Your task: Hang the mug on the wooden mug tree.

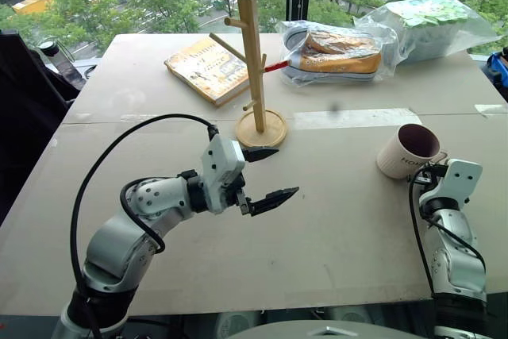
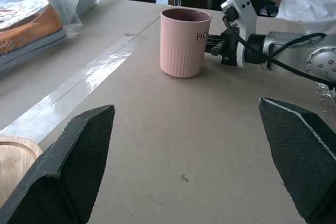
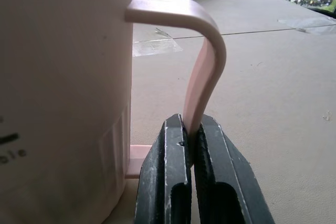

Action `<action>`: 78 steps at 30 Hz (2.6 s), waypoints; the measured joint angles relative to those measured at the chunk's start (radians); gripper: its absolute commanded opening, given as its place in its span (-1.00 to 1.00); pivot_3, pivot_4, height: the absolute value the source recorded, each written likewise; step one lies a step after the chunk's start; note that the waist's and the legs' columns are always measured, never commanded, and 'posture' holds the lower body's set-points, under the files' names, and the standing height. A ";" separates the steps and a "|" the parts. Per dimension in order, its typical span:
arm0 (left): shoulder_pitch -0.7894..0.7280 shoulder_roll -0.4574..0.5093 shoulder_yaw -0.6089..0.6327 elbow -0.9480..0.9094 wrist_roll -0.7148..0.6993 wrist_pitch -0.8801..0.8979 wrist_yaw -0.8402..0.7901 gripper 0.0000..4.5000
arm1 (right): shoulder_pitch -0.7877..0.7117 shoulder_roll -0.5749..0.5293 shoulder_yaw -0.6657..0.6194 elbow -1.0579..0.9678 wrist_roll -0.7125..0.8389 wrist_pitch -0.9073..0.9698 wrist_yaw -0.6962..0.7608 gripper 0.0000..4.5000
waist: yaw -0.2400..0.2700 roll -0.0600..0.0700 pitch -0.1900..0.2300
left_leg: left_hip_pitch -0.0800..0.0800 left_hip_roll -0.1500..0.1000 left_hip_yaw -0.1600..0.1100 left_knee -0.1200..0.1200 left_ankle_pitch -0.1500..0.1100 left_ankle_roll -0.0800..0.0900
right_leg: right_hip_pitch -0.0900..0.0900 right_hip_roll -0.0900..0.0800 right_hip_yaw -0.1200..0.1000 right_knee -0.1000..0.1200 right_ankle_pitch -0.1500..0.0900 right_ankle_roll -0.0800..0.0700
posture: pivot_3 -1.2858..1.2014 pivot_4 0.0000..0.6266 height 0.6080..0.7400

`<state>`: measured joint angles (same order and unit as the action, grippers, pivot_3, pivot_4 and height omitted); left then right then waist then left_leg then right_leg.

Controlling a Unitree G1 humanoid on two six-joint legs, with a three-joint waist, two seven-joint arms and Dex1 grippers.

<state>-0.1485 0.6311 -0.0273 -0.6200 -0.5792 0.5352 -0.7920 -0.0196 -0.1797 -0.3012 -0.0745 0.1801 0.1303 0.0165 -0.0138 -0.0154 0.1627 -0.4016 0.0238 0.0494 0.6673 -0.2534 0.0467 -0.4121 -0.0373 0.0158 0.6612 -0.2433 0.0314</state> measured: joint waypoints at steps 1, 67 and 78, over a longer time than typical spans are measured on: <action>0.002 0.000 0.000 0.000 0.000 -0.003 0.002 1.00 | -0.006 -0.004 0.000 0.008 0.000 -0.001 0.003 -1.00 | 0.000 0.000 0.000 | 0.000 0.000 0.000 0.000 0.000 0.000 | 0.000 0.000 0.000 0.000 0.000 0.000 | 0.03 -0.52 1.00; 0.519 -0.358 0.047 -0.004 0.279 -0.476 0.423 1.00 | -0.876 -0.369 0.291 0.635 -0.005 -0.127 1.067 0.96 | 0.003 -0.001 0.007 | -0.015 -0.001 -0.005 -0.004 -0.001 0.001 | -0.011 -0.016 -0.012 -0.004 0.003 0.001 | 0.03 -0.52 1.00; 0.588 -0.193 0.065 0.023 0.278 -0.332 0.331 1.00 | 0.014 -0.329 0.086 -0.090 0.197 0.129 0.859 0.96 | 0.000 0.001 0.007 | -0.012 0.000 -0.005 0.001 -0.001 0.001 | -0.007 -0.013 -0.014 -0.002 0.001 -0.001 | 0.03 -0.52 1.00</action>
<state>0.4394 0.4386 0.0380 -0.5971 -0.3009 0.2028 -0.4607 -0.0051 -0.5091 -0.2154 -0.1650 0.3773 0.2589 0.8755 -0.0136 -0.0140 0.1694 -0.4139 0.0239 0.0445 0.6684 -0.2540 0.0476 -0.4196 -0.0503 0.0019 0.6590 -0.2426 0.0308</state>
